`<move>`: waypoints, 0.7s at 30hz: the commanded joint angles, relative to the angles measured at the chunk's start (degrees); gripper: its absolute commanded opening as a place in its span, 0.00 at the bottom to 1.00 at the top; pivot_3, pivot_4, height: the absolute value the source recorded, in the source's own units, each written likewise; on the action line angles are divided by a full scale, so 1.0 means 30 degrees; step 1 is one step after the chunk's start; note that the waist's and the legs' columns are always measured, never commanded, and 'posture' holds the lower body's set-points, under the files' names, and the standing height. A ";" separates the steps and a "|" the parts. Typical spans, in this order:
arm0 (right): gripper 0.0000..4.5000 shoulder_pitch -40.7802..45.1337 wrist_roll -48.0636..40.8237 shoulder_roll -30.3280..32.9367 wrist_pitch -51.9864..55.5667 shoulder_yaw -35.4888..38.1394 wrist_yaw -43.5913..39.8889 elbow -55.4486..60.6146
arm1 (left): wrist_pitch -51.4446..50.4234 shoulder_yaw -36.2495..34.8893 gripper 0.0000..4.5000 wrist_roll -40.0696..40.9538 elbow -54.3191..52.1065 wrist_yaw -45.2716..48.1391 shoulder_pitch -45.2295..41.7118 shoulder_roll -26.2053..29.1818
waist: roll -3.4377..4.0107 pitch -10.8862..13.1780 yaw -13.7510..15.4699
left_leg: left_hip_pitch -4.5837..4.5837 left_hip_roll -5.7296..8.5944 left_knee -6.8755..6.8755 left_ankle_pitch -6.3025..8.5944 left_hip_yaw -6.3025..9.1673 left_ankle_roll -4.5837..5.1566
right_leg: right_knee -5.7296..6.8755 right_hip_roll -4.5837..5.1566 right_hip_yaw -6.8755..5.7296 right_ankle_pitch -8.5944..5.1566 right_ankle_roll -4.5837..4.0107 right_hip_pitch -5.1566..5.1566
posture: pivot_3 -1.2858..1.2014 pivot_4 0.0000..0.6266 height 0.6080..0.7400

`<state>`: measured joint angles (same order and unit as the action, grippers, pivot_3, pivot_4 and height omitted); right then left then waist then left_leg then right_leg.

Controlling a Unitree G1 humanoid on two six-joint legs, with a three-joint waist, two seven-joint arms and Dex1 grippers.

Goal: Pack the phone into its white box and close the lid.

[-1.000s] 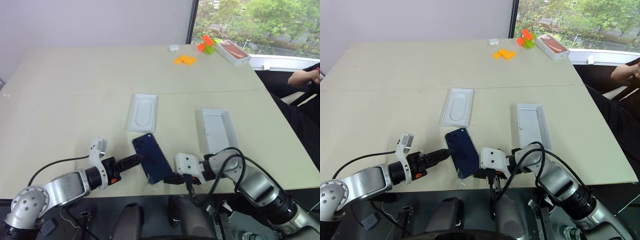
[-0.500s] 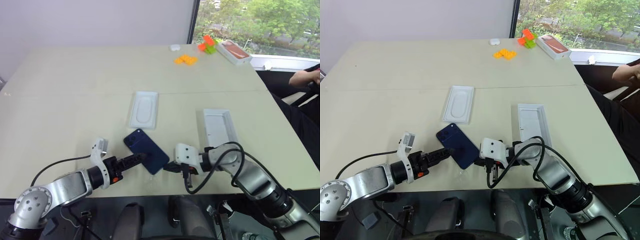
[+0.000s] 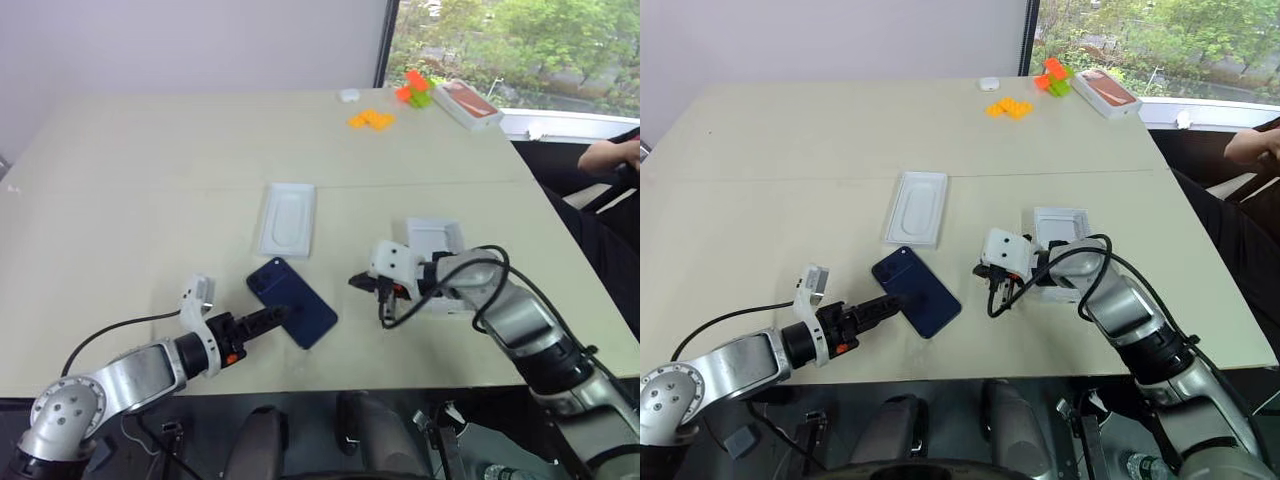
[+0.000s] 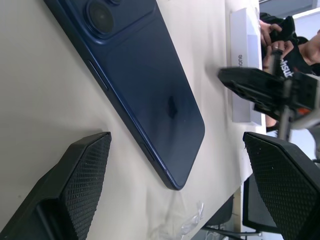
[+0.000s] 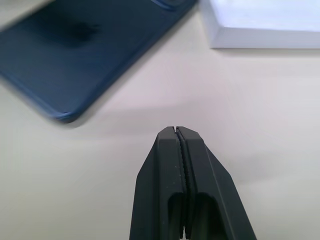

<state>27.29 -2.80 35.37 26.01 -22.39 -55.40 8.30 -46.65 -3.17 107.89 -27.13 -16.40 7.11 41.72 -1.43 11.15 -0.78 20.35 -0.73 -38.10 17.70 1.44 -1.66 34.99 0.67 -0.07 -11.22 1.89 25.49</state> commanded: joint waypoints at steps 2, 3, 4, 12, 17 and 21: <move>0.01 -0.0017 0.0278 -0.0343 -0.0647 -0.0653 -0.0433 0.0258 | 0.0318 -0.0223 1.00 -0.0368 -0.0299 -0.0265 0.0205 -0.0158 | 0.0003 0.0002 0.0019 | 0.0014 0.0004 0.0000 0.0000 -0.0006 0.0000 | 0.0000 0.0021 0.0005 0.0000 -0.0001 0.0009 | 0.52 0.24 0.95; 0.01 -0.0058 0.0220 -0.0446 -0.0555 -0.0931 -0.0647 0.0472 | 0.0394 -0.0370 1.00 -0.0411 -0.0327 -0.0280 0.0371 -0.0174 | 0.0001 0.0000 0.0024 | 0.0012 0.0011 -0.0001 0.0000 -0.0011 0.0000 | 0.0000 0.0033 0.0010 0.0000 -0.0001 0.0006 | 0.52 0.24 0.95; 0.01 -0.0082 0.0191 -0.0523 -0.0482 -0.1099 -0.0789 0.0613 | 0.0458 -0.0464 1.00 -0.0441 -0.0349 -0.0283 0.0490 -0.0178 | -0.0001 -0.0001 0.0017 | 0.0010 0.0016 -0.0005 0.0000 -0.0014 0.0000 | -0.0001 0.0042 0.0014 0.0000 -0.0002 0.0003 | 0.52 0.24 0.95; 0.01 0.0034 -0.0187 -0.1802 0.0293 -0.1975 -0.1294 0.1726 | 0.0727 -0.1302 1.00 -0.0597 -0.0352 -0.0216 0.1273 -0.0019 | 0.0000 0.0000 -0.0084 | -0.0020 -0.0024 -0.0009 0.0000 0.0002 0.0000 | 0.0012 -0.0020 0.0003 -0.0003 -0.0004 -0.0001 | 0.52 0.24 0.95; 0.01 0.0308 -0.0004 -0.2583 0.0452 -0.2140 -0.1140 0.1551 | 0.0714 -0.2028 1.00 -0.0748 -0.0169 -0.0018 0.1725 0.0301 | 0.0000 0.0000 -0.0117 | -0.0030 -0.0042 -0.0007 -0.0001 0.0012 0.0000 | 0.0023 -0.0031 -0.0004 -0.0002 -0.0006 0.0001 | 0.52 0.24 0.95; 0.01 0.0516 0.0174 -0.2620 0.0266 -0.1915 -0.1077 0.1219 | 0.0579 -0.2787 1.00 -0.0642 -0.0029 0.0287 0.2247 0.0753 | 0.0005 0.0001 -0.0097 | -0.0027 -0.0037 -0.0007 -0.0001 0.0009 -0.0001 | 0.0022 -0.0023 -0.0007 -0.0002 -0.0007 0.0003 | 0.52 0.24 0.95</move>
<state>27.53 -2.33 27.80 27.45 -28.71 -58.83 11.04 -44.69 -9.52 106.61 -27.88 -15.46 12.92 42.89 -1.42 11.16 -1.07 20.28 -0.84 -38.12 17.70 1.46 -1.67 35.05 0.62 -0.08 -11.23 1.87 25.50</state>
